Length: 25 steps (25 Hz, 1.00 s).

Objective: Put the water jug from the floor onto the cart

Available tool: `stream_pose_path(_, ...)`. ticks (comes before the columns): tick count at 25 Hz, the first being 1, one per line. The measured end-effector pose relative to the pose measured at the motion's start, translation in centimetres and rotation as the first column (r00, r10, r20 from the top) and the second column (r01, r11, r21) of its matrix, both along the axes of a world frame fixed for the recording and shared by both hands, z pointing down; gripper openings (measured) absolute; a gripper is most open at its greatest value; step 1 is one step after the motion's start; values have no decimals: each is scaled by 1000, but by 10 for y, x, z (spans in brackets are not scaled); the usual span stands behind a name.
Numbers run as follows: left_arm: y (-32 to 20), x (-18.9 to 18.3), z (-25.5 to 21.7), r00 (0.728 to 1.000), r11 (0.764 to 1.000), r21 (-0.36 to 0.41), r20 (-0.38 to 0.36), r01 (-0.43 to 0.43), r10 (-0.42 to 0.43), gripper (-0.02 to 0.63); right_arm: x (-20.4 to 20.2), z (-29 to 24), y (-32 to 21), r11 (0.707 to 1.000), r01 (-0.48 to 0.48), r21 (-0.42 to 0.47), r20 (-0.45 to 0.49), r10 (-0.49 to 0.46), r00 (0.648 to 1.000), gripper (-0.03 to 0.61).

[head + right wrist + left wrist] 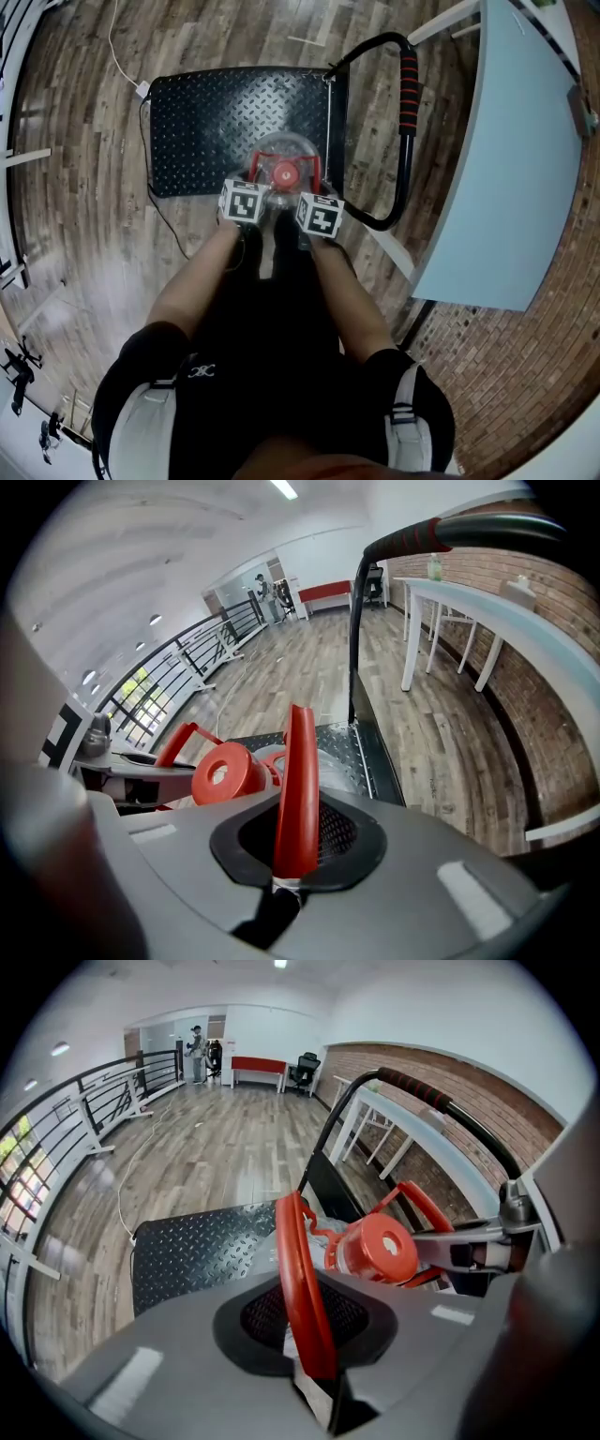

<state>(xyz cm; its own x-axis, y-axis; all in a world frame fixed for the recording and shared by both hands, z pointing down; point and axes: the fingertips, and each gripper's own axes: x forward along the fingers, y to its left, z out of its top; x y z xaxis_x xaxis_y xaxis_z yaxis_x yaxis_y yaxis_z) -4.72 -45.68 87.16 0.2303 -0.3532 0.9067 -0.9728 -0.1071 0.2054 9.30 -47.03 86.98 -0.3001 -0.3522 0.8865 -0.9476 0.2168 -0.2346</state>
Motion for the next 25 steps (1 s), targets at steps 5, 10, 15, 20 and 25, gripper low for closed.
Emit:
stream_pose_path(5, 8, -1, 1, 1000, 999, -33, -3, -23, 23, 61, 2, 3, 11, 999, 4, -36, -45, -6, 999, 29)
stream_pose_path(10, 15, -4, -2, 999, 998, -42, -9, -41, 40, 98, 5, 5, 20, 999, -6, -45, -54, 3, 999, 40)
stream_pose_path(15, 9, -11, -10, 999, 999, -20, 1, -49, 49, 133, -1, 2, 17, 999, 10, -52, -50, -12, 999, 78)
stream_pose_path(20, 8, -15, -32, 999, 999, 24, 22, -32, 31, 132, 2, -18, 18, 1000, 4, -24, -58, -5, 998, 149)
stream_pose_path(25, -27, -18, -75, 999, 986, 163, 35, -17, 11, 85, 2, -64, -11, 993, -38, 114, -55, 45, 997, 123)
